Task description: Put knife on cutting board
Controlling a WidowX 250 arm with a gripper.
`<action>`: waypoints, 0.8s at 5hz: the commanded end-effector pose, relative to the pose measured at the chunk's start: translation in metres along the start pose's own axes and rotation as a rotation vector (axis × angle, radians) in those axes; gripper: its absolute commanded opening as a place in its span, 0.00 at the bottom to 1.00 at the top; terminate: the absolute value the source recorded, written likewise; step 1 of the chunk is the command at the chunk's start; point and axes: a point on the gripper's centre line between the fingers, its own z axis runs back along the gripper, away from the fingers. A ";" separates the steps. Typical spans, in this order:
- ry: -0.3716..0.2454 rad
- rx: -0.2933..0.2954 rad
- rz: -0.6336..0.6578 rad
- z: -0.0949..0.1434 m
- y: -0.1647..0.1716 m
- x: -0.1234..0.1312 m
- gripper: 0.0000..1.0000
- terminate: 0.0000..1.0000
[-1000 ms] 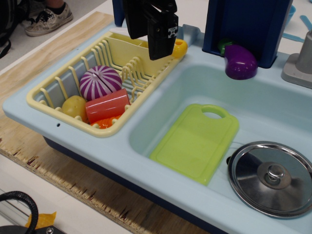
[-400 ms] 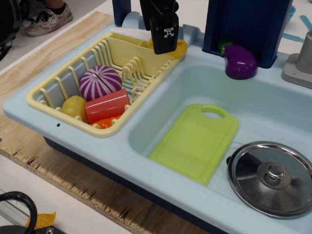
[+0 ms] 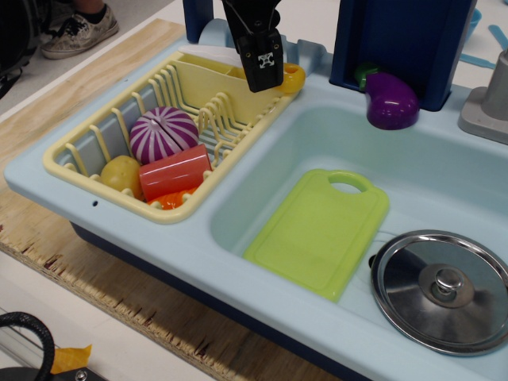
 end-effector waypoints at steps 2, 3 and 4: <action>-0.014 -0.018 -0.021 -0.016 0.009 0.014 1.00 0.00; -0.016 -0.005 0.001 -0.017 0.005 0.013 0.00 0.00; -0.008 0.013 0.017 -0.012 -0.003 0.014 0.00 0.00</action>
